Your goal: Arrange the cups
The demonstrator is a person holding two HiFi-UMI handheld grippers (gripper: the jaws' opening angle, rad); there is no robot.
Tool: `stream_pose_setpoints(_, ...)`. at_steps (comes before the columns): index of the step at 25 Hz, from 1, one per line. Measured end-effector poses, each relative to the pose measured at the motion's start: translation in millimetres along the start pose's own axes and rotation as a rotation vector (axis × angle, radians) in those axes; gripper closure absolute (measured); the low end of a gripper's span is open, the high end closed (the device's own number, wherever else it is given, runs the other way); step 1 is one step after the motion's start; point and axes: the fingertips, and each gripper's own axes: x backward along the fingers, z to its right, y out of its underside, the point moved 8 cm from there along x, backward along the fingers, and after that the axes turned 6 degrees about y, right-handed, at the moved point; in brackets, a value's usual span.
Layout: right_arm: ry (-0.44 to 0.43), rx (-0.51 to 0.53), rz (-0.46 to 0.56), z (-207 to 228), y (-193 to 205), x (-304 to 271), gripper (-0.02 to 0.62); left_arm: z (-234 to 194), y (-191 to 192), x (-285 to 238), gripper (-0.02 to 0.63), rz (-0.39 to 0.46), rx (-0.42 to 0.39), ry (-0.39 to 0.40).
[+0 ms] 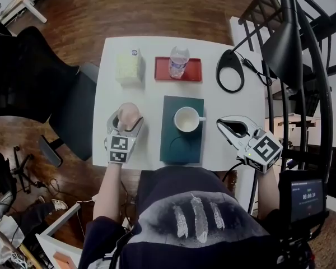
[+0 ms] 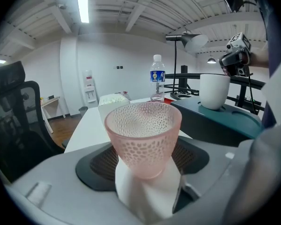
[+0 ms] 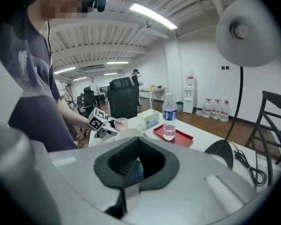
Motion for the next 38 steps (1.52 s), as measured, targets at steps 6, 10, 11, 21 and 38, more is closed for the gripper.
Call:
stream_pose_setpoints(6, 0.006, -0.001, 0.024, 0.9, 4.9, 3.7, 0.592, -2.2, -13.9, 20.3, 0.242, 0.04, 0.005, 0.032)
stream_pose_setpoints(10, 0.013, 0.008, 0.033, 3.9, 5.7, 7.5, 0.592, 7.6, -41.2, 37.9, 0.242, 0.065, -0.091, 0.109)
stream_pose_setpoints(11, 0.017, 0.012, 0.032, 3.6, 5.8, 7.9, 0.592, 11.0, -50.2, 42.2, 0.242, 0.076, -0.115, 0.138)
stream_pose_setpoints(21, 0.04, 0.005, 0.044, -3.5, 12.6, 14.7, 0.592, 79.1, -106.2, 74.5, 0.241, 0.142, -0.32, 0.459)
stream_pose_setpoints(38, 0.088, -0.026, 0.04, -22.8, 31.2, 44.1, 0.592, 159.3, -78.1, 27.5, 0.241, 0.033, -0.43, 0.876)
